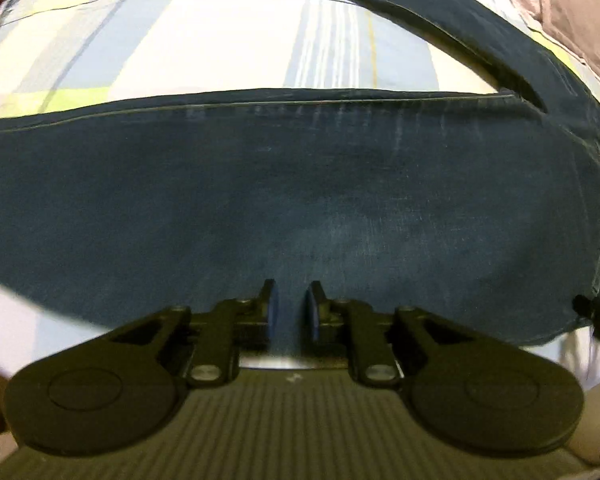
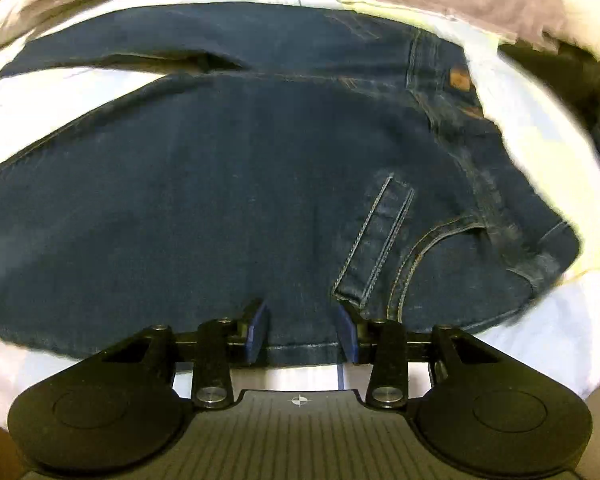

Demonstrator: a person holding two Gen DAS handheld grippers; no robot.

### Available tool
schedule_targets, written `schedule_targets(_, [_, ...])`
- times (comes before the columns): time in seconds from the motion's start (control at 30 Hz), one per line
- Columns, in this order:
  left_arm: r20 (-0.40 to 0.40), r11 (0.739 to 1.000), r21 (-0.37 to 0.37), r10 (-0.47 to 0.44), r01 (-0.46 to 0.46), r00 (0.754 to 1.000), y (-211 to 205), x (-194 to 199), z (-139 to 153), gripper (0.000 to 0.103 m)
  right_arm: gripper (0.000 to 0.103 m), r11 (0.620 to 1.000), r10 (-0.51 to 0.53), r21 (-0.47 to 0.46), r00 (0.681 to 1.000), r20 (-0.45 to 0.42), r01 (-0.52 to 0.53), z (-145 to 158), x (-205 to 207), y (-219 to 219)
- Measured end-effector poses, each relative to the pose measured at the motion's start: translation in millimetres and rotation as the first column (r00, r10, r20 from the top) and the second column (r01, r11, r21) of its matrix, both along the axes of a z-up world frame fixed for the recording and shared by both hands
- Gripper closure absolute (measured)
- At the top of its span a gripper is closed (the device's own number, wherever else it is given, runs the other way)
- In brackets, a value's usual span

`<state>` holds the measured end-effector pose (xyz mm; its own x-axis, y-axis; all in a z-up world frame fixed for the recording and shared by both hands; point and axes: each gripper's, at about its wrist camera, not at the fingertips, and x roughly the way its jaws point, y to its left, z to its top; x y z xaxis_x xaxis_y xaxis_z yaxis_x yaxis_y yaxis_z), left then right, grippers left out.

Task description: Fold clothes

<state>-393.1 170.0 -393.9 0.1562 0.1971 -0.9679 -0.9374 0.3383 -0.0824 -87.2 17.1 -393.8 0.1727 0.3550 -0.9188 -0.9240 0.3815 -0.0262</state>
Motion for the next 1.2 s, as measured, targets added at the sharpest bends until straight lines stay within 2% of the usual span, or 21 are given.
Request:
schedule_targets(0.07, [-0.018,1.0,0.022,0.019,-0.019,1.0,-14.8,-3.5,22.5,0.09,0.062,1.0,0.003,-0.027,1.0,-0.029,-0.003,10.3,-3.5,-6.7])
schedule_targets(0.13, [-0.031,0.997,0.059,0.045,-0.043,0.999,-32.3,-6.2,49.6,0.089,0.062,0.999,-0.034,-0.042,0.99,-0.136,0.029,26.5,1.1,-21.9])
schedule_targets(0.17, [-0.039,0.996,0.071,0.062,-0.059,0.997,-43.4,-6.9,62.8,0.087,0.062,0.999,-0.043,-0.023,0.986,-0.161,0.04,38.7,2.3,-31.8])
schedule_targets(0.4, [-0.048,0.988,0.128,0.095,-0.089,0.994,-122.1,10.2,144.0,0.084,0.062,0.999,0.013,0.045,0.986,-0.165,-0.006,123.8,16.5,-84.9])
schedule_targets(0.5, [-0.031,0.982,0.164,0.097,-0.091,0.995,-152.7,11.6,178.3,0.08,0.062,0.997,0.038,0.071,0.991,-0.125,-0.03,160.7,15.5,-107.5])
schedule_targets(0.67, [-0.034,0.967,0.23,0.117,-0.106,0.993,-193.7,7.2,222.6,0.074,0.062,0.991,0.104,0.094,0.991,-0.084,-0.096,201.4,9.5,-139.3])
schedule_targets(0.9, [-0.041,0.955,0.275,0.131,-0.115,0.991,-232.0,2.6,257.4,0.072,0.061,0.984,0.167,0.083,0.981,-0.102,-0.159,219.8,-2.7,-172.4])
schedule_targets(0.97, [-0.045,0.953,0.283,0.127,-0.11,0.991,-241.2,2.9,263.2,0.069,0.051,0.984,0.167,0.085,0.98,-0.111,-0.158,223.3,-5.6,-180.9])
schedule_targets(1.0, [-0.047,0.952,0.287,0.124,-0.105,0.991,-245.6,2.7,265.3,0.069,0.035,0.983,0.169,0.087,0.979,-0.113,-0.16,225.2,-6.8,-184.7])
schedule_targets(1.03, [-0.051,0.951,0.291,0.121,-0.101,0.991,-249.3,3.1,266.9,0.066,0.029,0.982,0.172,0.094,0.979,-0.112,-0.162,227.4,-7.6,-188.6])
schedule_targets(1.2, [-0.072,0.95,0.3,0.107,-0.081,0.992,-264.0,5.0,270.5,0.064,0.029,0.981,0.169,0.119,0.979,-0.11,-0.156,235.7,-9.2,-204.4])
